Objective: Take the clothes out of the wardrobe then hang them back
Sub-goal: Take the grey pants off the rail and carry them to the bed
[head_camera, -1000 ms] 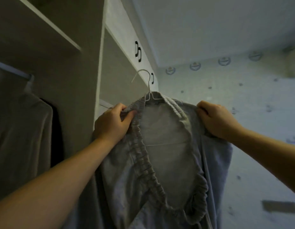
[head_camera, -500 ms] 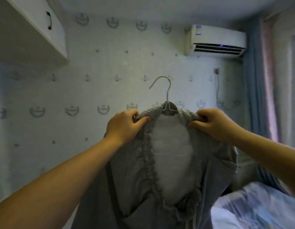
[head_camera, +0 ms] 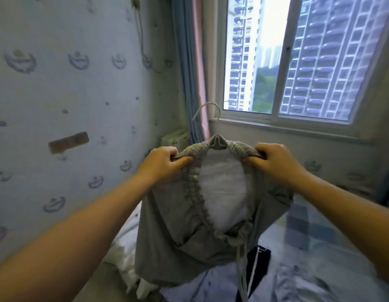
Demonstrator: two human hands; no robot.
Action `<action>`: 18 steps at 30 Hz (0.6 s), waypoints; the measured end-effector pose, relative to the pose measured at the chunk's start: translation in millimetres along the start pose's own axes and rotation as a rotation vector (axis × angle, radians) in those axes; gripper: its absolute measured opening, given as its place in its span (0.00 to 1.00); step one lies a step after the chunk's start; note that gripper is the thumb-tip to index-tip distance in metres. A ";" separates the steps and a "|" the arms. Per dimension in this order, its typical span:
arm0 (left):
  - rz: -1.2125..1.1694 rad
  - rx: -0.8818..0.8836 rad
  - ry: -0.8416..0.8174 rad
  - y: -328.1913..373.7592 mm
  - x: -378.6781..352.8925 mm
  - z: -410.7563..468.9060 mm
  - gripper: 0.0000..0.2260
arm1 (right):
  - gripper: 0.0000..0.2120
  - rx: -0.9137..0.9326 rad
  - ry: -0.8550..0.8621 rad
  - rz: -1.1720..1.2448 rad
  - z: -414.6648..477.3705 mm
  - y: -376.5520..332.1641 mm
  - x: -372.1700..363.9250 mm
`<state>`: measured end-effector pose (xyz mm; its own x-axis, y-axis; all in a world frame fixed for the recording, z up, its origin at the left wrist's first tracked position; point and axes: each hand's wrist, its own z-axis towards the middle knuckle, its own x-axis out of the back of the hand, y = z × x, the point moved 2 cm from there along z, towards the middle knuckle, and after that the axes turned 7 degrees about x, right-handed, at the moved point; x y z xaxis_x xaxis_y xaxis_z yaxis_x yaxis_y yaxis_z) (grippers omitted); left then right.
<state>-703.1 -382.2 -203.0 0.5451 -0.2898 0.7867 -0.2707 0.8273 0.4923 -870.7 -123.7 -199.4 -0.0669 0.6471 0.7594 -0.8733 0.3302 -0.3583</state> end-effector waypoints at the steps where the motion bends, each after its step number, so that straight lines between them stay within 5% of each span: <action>1: -0.042 -0.019 -0.042 5.6 -24.6 8.0 0.25 | 0.15 -0.056 0.009 -0.016 -11.5 18.5 1.7; 10: -0.315 -0.008 -0.427 17.5 -245.5 26.5 0.20 | 0.10 -0.567 0.052 -0.026 -143.4 129.5 -32.5; 18: -0.341 -0.003 -0.702 34.5 -364.5 -1.5 0.20 | 0.13 -0.882 0.072 -0.026 -239.6 175.9 -58.7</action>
<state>-909.9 -247.4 -473.4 -0.0320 -0.7645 0.6438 -0.1761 0.6384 0.7493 -904.7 61.0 -437.1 0.0048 0.6638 0.7479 -0.1819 0.7360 -0.6521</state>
